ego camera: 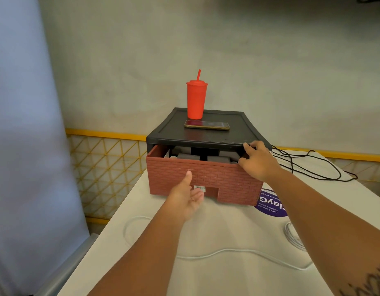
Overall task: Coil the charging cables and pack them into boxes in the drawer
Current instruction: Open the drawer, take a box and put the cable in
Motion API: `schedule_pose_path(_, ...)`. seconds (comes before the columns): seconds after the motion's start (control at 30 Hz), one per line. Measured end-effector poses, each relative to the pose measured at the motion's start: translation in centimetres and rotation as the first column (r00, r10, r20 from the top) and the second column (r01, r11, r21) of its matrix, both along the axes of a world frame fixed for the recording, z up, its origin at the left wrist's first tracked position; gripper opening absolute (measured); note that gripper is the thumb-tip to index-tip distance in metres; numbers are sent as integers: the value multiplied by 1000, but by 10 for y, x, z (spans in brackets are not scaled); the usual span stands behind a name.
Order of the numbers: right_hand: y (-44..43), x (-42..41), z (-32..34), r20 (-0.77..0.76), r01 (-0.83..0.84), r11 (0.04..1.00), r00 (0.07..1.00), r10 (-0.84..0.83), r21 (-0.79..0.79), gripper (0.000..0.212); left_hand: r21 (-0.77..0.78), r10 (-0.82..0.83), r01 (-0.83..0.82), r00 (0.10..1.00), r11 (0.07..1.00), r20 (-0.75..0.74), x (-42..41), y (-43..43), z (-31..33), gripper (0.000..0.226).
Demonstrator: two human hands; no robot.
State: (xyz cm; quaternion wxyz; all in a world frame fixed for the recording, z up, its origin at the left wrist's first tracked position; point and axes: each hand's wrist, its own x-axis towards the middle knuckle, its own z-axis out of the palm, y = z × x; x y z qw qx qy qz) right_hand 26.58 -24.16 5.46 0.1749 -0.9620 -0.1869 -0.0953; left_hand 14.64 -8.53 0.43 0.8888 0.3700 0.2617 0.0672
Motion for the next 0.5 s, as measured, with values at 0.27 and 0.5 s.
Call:
schedule_pose_path(0.27,-1,3,7,10,3,992,1000,-2,-128,62,-212,97,-81,993,974,65,12,-14,-9,59)
schedule_pose_path(0.5,-2,4,10,-82,-38,995,996,30,-92,73,-379,185,-142,979,914,80,-22,-32,-17,67)
